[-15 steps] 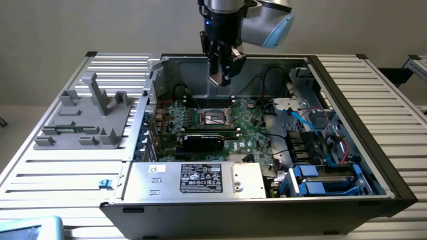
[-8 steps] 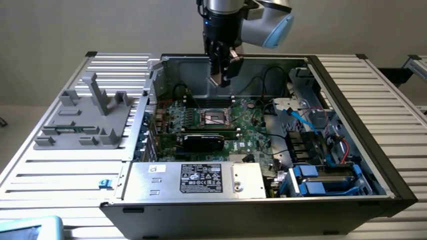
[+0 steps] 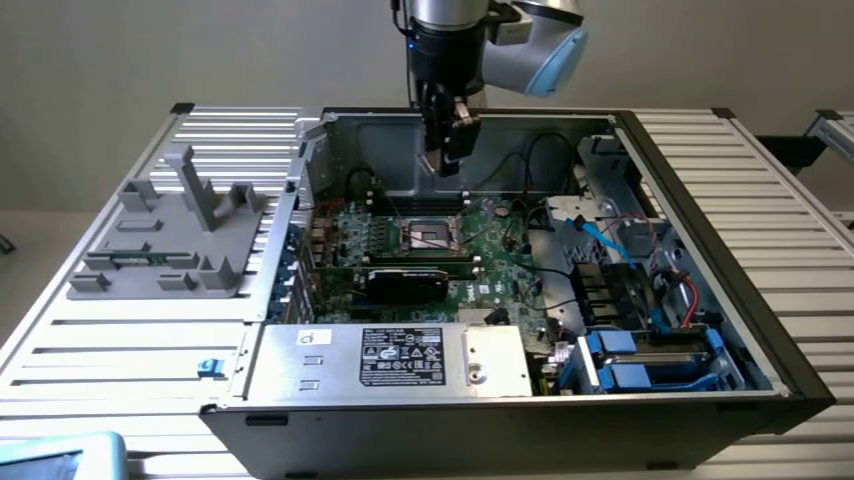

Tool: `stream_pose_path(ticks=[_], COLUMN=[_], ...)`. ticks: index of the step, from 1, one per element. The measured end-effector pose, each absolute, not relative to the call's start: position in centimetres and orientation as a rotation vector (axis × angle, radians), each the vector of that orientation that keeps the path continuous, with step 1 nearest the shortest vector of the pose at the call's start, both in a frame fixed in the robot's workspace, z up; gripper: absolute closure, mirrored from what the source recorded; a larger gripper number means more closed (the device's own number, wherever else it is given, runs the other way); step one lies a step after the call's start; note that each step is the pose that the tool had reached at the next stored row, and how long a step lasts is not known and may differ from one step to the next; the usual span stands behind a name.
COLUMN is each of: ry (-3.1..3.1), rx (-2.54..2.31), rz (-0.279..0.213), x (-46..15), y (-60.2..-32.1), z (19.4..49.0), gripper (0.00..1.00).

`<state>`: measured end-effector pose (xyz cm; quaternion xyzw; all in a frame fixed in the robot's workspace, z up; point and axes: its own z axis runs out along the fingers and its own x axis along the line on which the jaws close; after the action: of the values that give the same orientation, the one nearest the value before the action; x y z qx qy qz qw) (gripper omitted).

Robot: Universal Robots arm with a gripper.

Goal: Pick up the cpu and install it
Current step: 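Place the cpu into insertion slot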

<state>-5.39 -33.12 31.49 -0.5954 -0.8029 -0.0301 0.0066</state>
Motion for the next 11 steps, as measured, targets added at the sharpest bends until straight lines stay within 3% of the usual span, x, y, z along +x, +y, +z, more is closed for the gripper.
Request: stream_pose_path(ticks=[11], ry=[-2.428], rx=[-1.975], rz=[-0.095], x=[-5.39], y=[-33.12], z=[31.43], gripper=[0.45])
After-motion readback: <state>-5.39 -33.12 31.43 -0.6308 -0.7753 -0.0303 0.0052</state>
